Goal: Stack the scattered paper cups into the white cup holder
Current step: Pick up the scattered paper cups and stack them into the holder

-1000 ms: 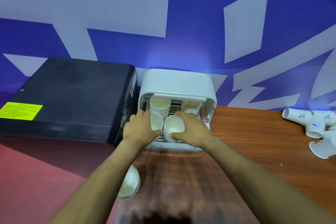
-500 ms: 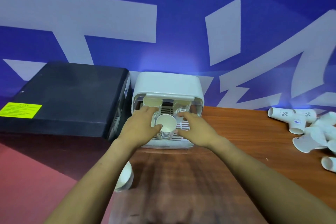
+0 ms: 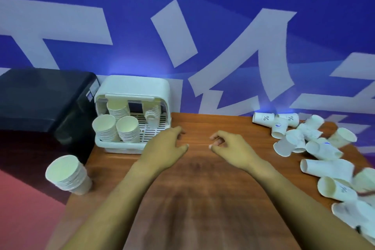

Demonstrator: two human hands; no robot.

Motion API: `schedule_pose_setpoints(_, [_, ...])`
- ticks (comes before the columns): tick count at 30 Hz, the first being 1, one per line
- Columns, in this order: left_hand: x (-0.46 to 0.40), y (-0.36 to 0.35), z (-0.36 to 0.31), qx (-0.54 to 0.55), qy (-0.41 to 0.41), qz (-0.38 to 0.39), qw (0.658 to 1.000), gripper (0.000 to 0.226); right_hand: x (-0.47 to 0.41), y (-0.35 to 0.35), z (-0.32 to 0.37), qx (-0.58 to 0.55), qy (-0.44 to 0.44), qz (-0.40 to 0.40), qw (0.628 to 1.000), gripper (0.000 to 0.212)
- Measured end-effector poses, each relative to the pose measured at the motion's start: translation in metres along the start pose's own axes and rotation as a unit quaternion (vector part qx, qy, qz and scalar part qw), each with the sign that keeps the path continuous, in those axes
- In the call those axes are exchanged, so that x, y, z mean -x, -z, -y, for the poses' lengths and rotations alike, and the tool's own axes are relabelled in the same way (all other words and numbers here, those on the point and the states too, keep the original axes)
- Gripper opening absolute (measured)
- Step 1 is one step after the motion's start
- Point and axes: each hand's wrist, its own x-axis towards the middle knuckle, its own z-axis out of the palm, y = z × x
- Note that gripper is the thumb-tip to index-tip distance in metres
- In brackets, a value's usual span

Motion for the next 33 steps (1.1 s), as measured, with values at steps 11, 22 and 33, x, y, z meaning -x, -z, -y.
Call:
schedule_pose_setpoints(11, [0.017, -0.099, -0.117, -0.03, -0.016, 0.066, 0.997, 0.04, 0.077, 0.07, -0.119, -0.017, -0.034, 0.008, 0.999, 0.022])
schedule_pose_setpoints(22, [-0.007, -0.169, -0.19, -0.019, -0.035, 0.141, 0.989, 0.042, 0.111, 0.116, -0.224, -0.011, -0.118, -0.015, 0.993, 0.019])
schedule_pose_setpoints(33, [-0.001, -0.298, -0.323, -0.048, -0.002, 0.156, 0.987, 0.057, 0.153, 0.191, -0.395, 0.031, -0.122, 0.045, 0.991, 0.027])
